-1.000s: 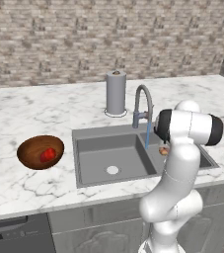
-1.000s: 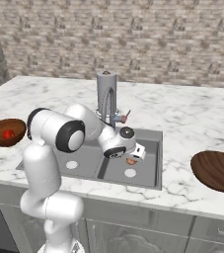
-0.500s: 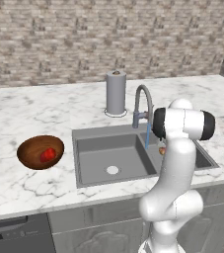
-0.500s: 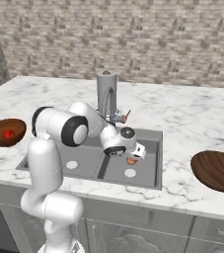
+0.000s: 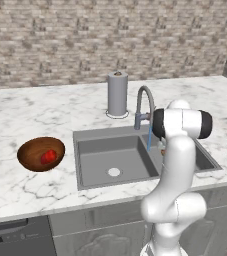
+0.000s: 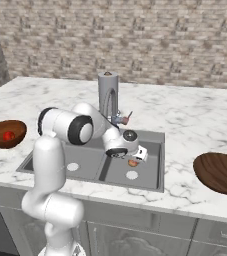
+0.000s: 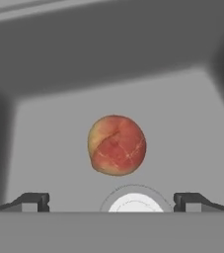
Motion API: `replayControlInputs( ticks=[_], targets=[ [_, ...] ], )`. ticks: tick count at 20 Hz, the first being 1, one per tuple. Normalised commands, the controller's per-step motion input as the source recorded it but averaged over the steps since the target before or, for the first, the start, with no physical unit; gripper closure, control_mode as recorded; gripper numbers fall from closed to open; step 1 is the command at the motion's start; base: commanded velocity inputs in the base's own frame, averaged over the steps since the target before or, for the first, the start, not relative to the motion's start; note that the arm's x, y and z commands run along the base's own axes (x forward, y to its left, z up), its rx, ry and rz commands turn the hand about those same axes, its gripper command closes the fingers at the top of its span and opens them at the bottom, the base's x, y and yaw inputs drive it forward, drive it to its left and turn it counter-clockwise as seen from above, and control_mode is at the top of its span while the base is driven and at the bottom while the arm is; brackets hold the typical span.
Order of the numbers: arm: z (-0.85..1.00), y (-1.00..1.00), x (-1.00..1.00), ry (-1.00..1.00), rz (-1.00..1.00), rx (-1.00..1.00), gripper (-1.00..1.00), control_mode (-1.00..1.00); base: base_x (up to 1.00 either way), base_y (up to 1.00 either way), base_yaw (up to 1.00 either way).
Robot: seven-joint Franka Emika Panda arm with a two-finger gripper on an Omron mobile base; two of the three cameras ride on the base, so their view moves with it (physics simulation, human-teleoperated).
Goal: Pick the tomatos from the sink and place them in one bowl. Place the peach in the other bowl. Then turn off the sink faucet.
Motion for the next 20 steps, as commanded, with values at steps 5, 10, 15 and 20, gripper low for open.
replayControlInputs(
  ticks=[5,10,15,20],
  targets=[
    [-0.13,0.0,0.18,0.0,0.0,0.0,-1.0,-1.0,0.0,0.0,0.0],
    [-0.15,-0.02,0.15,0.0,0.0,0.0,-1.0,-1.0,0.0,0.0,0.0],
    [-0.14,0.0,0.14,0.0,0.0,0.0,-1.0,-1.0,0.0,0.0,0.0],
    [-0.14,0.0,0.19,0.0,0.0,0.0,-1.0,-1.0,0.0,0.0,0.0]
  ],
)
